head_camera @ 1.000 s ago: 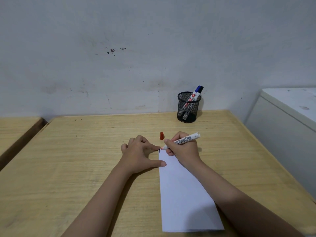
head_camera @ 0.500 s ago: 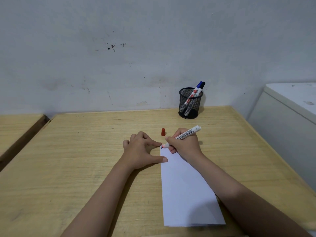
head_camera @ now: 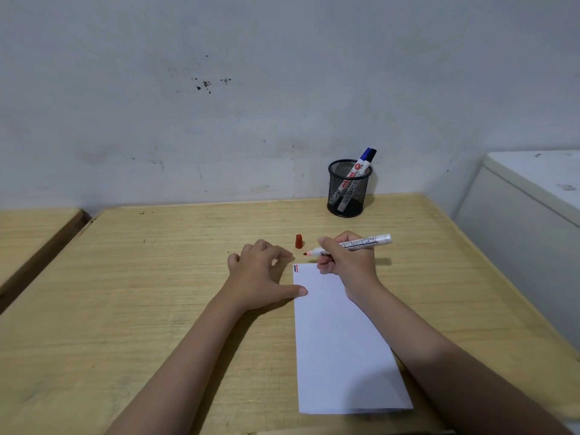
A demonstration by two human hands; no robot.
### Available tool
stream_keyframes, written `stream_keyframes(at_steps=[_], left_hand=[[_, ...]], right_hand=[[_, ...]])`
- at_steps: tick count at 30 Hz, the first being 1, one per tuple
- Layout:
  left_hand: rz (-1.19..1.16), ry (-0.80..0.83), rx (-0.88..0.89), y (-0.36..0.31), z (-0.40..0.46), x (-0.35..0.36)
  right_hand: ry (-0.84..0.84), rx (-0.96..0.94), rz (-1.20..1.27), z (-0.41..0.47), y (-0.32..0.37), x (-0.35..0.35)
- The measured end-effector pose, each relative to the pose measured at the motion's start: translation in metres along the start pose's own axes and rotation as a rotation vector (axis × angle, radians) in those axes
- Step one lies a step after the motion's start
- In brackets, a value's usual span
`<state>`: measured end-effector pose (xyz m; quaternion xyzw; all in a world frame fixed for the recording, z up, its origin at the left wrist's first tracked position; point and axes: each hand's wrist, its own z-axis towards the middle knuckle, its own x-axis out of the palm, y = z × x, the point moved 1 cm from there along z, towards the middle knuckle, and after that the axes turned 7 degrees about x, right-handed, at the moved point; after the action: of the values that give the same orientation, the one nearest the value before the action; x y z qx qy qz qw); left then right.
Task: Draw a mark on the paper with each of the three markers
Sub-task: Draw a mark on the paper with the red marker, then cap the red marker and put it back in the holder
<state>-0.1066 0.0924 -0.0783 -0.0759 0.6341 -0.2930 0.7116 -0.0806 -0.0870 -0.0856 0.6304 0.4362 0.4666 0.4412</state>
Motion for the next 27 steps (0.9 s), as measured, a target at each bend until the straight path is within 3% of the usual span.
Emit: stream_keyframes(at_steps=[6, 12, 15, 21, 27], left_hand=[[-0.164, -0.136, -0.004, -0.014, 0.027, -0.008], [-0.066, 0.012, 0.062, -0.026, 0.061, -0.005], [-0.059, -0.012, 0.057, -0.027, 0.066, -0.003], [-0.511, -0.213, -0.103, -0.021, 0.049, -0.012], [-0.929, -0.322, -0.11, -0.027, 0.022, -0.025]], right_hand=[[0.013, 0.076, 0.143, -0.001, 0.005, -0.004], [0.028, 0.097, 0.197, -0.003, 0.006, -0.005], [0.017, 0.101, 0.175, -0.004, 0.007, -0.003], [-0.009, 0.078, 0.295, -0.008, 0.017, -0.002], [0.061, -0.032, 0.326, -0.014, 0.038, -0.003]])
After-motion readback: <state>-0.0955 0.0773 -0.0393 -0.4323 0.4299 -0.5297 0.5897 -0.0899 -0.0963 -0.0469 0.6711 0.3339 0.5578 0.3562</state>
